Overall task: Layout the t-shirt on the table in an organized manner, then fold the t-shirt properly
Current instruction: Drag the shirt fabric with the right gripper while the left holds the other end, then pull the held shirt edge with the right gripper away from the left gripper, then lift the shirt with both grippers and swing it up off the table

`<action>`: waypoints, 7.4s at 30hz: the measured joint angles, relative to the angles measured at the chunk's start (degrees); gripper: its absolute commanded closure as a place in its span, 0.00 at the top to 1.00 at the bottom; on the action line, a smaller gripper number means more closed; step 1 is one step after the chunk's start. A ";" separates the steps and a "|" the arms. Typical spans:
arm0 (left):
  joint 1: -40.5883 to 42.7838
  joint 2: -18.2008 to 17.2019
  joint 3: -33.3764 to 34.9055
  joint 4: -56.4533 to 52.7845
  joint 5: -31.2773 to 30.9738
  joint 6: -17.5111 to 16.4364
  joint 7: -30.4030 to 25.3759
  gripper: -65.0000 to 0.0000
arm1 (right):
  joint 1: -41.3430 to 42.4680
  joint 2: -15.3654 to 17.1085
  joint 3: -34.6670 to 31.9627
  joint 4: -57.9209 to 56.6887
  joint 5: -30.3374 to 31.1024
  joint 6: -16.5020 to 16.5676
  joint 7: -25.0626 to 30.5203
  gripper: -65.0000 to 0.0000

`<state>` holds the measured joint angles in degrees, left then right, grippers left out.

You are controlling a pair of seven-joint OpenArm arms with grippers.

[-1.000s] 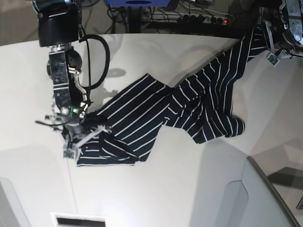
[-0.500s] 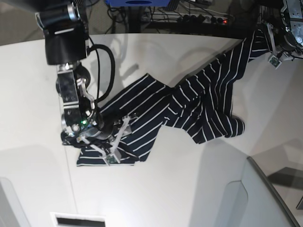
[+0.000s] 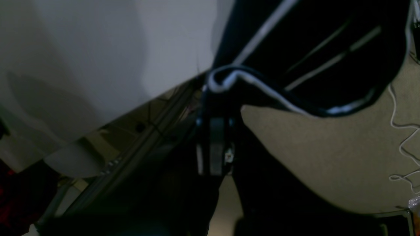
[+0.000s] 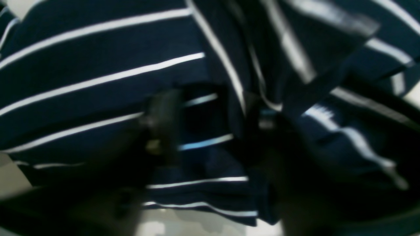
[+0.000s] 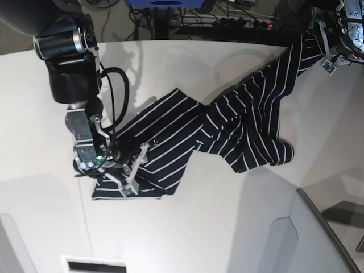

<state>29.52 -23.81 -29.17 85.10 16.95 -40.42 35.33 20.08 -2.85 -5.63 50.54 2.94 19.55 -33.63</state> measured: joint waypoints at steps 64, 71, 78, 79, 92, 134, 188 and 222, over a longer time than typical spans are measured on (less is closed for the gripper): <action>-6.69 1.57 3.41 -0.11 0.63 -0.02 0.39 0.00 | -31.82 -2.47 24.72 57.94 9.07 3.13 -34.71 0.51; -7.02 1.66 3.32 -0.11 0.50 -0.04 0.22 0.00 | -19.02 2.69 24.70 27.98 9.11 3.30 -20.76 0.51; -6.51 1.60 2.99 -0.11 0.61 0.02 0.39 0.00 | -15.56 5.38 24.76 16.52 10.36 3.67 -14.12 0.51; -6.51 1.60 2.99 -0.11 0.61 0.02 0.17 0.00 | -15.54 5.35 24.76 16.48 10.36 3.67 -14.03 0.51; -6.80 1.70 2.95 -0.11 0.61 0.02 0.24 0.00 | -19.23 1.14 24.70 23.63 9.88 9.60 -20.65 0.50; -13.57 2.71 3.98 2.43 0.61 -0.07 0.72 0.00 | -37.99 -1.49 29.14 61.20 10.01 10.36 -41.38 0.01; -53.51 -1.64 24.87 13.38 17.75 -0.31 8.70 0.00 | 10.45 6.84 29.05 63.93 9.88 10.60 -39.41 0.01; -94.86 0.11 40.87 -17.53 18.97 1.55 3.98 0.00 | 43.82 14.53 22.32 28.17 8.74 8.48 -18.32 0.01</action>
<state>-65.34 -23.70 11.70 67.57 35.92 -38.87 39.31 63.90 11.68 16.69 78.72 11.68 28.03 -51.94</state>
